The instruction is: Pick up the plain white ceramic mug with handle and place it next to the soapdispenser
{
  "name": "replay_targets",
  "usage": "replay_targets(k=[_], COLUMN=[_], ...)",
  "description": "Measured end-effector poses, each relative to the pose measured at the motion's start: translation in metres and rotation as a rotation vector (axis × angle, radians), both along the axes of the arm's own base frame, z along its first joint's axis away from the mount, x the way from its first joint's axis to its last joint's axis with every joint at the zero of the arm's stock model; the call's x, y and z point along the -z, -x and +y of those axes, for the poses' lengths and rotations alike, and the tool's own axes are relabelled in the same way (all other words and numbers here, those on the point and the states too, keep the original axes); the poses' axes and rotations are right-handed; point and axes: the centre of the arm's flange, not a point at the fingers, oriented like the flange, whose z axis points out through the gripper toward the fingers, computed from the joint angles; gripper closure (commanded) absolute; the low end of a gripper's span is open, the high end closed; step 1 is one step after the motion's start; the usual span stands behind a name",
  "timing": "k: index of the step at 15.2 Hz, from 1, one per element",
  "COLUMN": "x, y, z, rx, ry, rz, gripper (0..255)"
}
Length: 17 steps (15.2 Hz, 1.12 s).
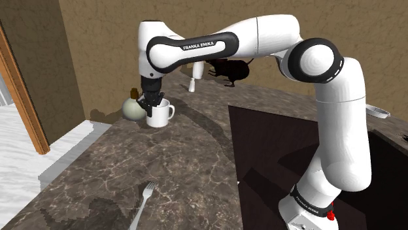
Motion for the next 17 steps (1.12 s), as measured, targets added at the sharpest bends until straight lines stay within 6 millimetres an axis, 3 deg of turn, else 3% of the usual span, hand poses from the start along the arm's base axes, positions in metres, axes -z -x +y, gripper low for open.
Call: replay_targets(k=[10,17], x=[0.053,0.059], y=[-0.002,-0.002], z=[0.000,0.000], rx=[0.000,0.000], ry=[0.000,0.000], rz=[0.000,0.000], gripper=[255,255])
